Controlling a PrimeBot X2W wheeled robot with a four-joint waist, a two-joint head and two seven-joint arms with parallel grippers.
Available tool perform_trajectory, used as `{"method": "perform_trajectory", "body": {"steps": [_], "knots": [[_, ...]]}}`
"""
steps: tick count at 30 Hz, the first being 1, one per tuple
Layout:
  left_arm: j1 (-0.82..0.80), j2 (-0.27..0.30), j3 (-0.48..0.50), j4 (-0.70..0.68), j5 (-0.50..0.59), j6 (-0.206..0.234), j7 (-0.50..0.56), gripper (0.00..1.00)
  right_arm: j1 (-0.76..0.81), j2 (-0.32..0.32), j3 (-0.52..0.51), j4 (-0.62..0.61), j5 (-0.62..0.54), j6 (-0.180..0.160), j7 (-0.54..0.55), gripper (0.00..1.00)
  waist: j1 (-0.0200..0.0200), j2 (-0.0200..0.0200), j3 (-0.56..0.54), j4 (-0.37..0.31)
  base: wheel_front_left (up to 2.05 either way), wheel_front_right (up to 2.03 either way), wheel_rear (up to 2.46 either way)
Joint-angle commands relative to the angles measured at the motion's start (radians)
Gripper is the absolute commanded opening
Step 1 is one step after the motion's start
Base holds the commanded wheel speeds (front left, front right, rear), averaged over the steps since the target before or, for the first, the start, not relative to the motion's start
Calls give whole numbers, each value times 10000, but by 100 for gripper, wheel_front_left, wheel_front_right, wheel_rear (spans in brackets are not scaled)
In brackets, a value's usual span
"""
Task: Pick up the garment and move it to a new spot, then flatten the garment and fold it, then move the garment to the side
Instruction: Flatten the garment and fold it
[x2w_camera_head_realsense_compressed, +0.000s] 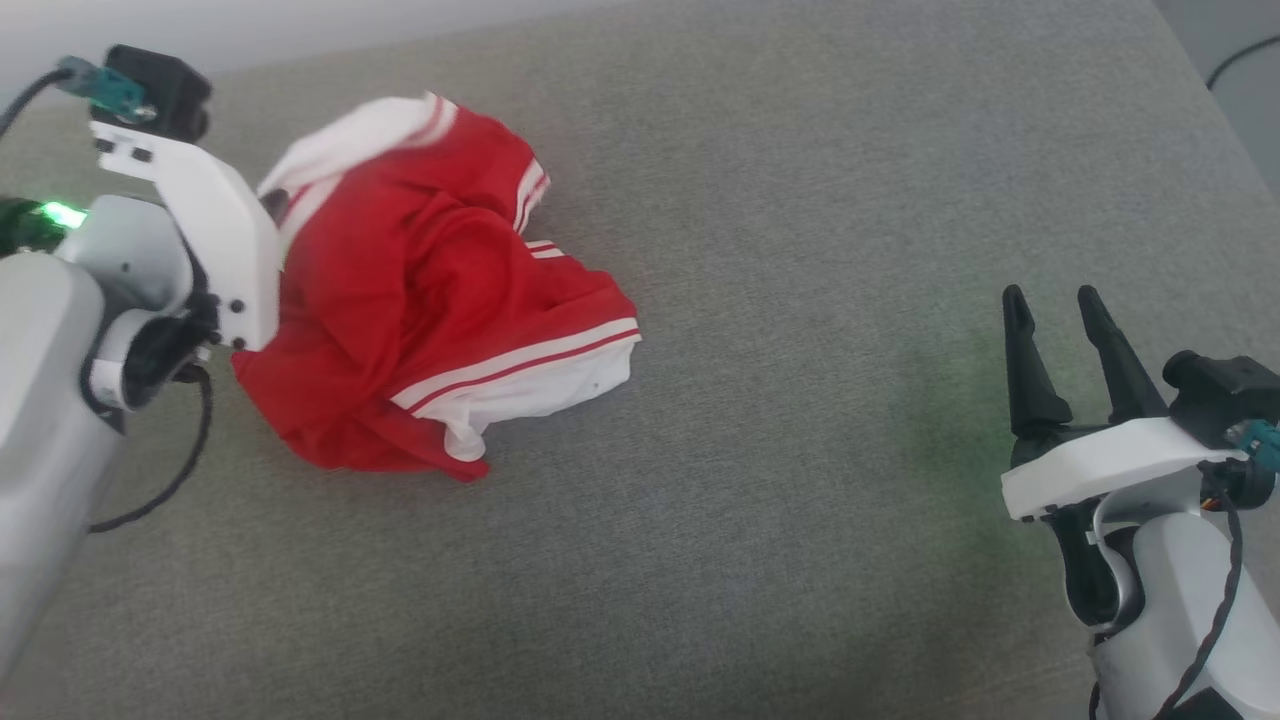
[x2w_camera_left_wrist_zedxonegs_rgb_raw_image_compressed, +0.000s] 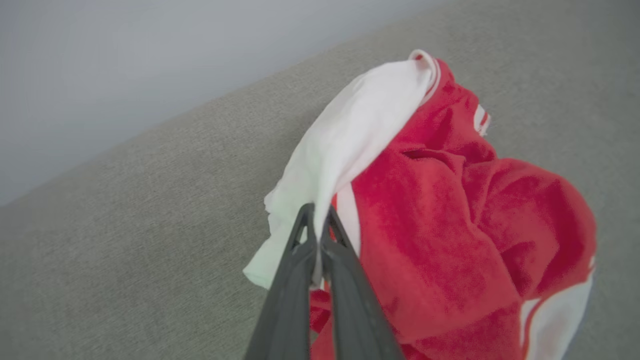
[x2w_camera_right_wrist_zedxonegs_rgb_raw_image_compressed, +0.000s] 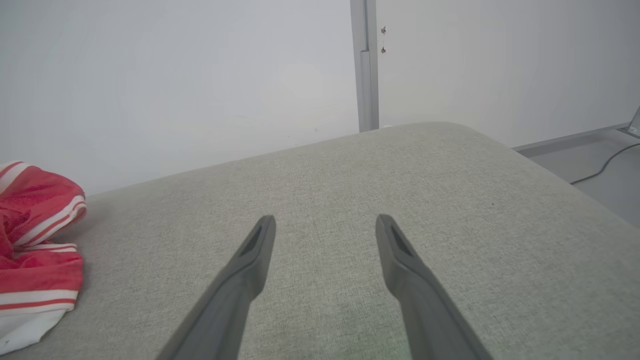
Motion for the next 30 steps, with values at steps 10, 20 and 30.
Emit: {"method": "perform_trajectory", "body": {"steps": [10,20,30], "knots": [[779,514,762,557,-292,845,-707,0,14,-93,-156,2,-105,5,45,100,0,0,-190,544,0,0,0],[2140,913,1263,1122,-759,1541,-955,0,59,-205,-206,-174,-139,5,260,100,0,0,-304,883,0,0,0],[3378,679,1251,1822,-1320,1812,-645,0,172,-211,-285,-447,-224,5,468,100,0,0,-234,979,0,0,0]]}}
